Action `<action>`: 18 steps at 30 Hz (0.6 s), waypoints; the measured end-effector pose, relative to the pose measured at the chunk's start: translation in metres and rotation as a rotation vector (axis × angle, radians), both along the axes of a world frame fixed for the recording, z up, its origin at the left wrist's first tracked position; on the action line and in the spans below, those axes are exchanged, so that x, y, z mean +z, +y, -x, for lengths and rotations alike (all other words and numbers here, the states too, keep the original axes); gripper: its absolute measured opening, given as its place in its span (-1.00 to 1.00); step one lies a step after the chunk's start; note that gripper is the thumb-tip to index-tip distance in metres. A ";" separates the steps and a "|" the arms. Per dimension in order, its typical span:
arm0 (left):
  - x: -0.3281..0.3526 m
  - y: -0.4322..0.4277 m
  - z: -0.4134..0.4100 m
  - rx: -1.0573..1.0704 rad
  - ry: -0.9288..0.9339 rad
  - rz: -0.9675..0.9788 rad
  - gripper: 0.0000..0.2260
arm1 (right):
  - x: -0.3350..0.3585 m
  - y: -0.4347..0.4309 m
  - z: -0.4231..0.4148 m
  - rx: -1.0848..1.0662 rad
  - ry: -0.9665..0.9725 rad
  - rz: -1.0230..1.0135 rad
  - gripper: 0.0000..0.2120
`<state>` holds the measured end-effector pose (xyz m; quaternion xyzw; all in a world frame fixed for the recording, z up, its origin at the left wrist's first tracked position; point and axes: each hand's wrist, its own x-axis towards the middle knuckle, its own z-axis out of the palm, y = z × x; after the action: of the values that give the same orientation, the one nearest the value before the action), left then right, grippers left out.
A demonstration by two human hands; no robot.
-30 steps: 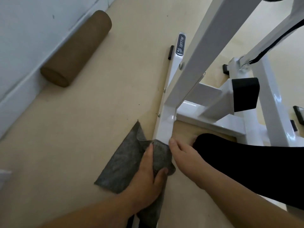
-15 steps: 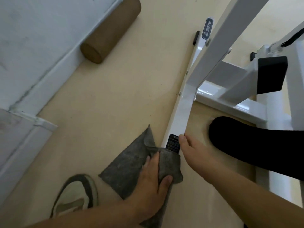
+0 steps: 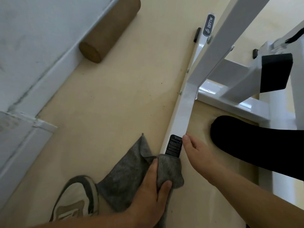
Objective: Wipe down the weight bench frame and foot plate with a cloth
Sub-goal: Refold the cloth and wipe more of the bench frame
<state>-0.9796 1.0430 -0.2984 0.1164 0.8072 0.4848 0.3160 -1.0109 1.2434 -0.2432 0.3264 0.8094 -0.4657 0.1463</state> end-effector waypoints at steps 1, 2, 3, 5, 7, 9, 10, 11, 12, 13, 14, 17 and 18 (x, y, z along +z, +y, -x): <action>0.002 0.012 0.016 -0.018 0.019 -0.021 -0.35 | 0.000 -0.001 0.002 -0.011 0.013 -0.007 -0.66; 0.003 0.026 0.037 -0.035 0.026 -0.056 -0.39 | -0.001 -0.001 0.004 -0.037 0.017 0.002 -0.67; 0.000 0.042 0.058 -0.050 0.000 -0.096 -0.43 | -0.002 0.000 0.005 -0.061 0.025 0.028 -0.67; -0.004 0.065 0.089 -0.023 -0.087 -0.163 -0.46 | -0.004 0.000 0.007 -0.096 0.047 0.067 -0.58; -0.007 0.072 0.089 0.011 -0.079 -0.154 -0.42 | -0.005 0.005 0.007 -0.114 0.064 0.070 -0.51; -0.005 0.059 0.063 0.041 -0.047 -0.124 -0.43 | -0.003 0.007 0.007 -0.089 0.048 0.059 -0.57; 0.000 0.046 0.045 0.065 -0.006 -0.092 -0.43 | -0.004 0.007 0.006 -0.077 0.043 0.052 -0.57; 0.006 0.034 0.027 0.083 0.024 -0.050 -0.42 | -0.005 0.008 0.005 -0.065 0.057 0.047 -0.53; 0.013 0.026 0.015 0.090 0.066 -0.028 -0.44 | -0.005 0.007 0.006 -0.058 0.052 0.034 -0.48; 0.014 0.021 0.008 0.090 0.129 0.004 -0.47 | -0.006 0.007 0.007 -0.047 0.041 0.025 -0.45; 0.010 0.020 0.007 0.082 0.233 0.042 -0.50 | -0.006 0.006 0.008 -0.037 0.025 0.004 -0.50; 0.008 0.041 0.049 -0.015 0.171 0.004 -0.47 | -0.003 0.006 0.009 0.080 0.033 -0.091 -0.69; 0.003 0.053 0.068 -0.047 0.095 -0.049 -0.47 | -0.001 0.006 0.007 0.139 0.036 -0.142 -0.61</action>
<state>-1.0477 1.0959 -0.2951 0.1659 0.8062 0.4908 0.2857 -1.0181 1.2490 -0.2445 0.2704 0.8636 -0.4018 0.1401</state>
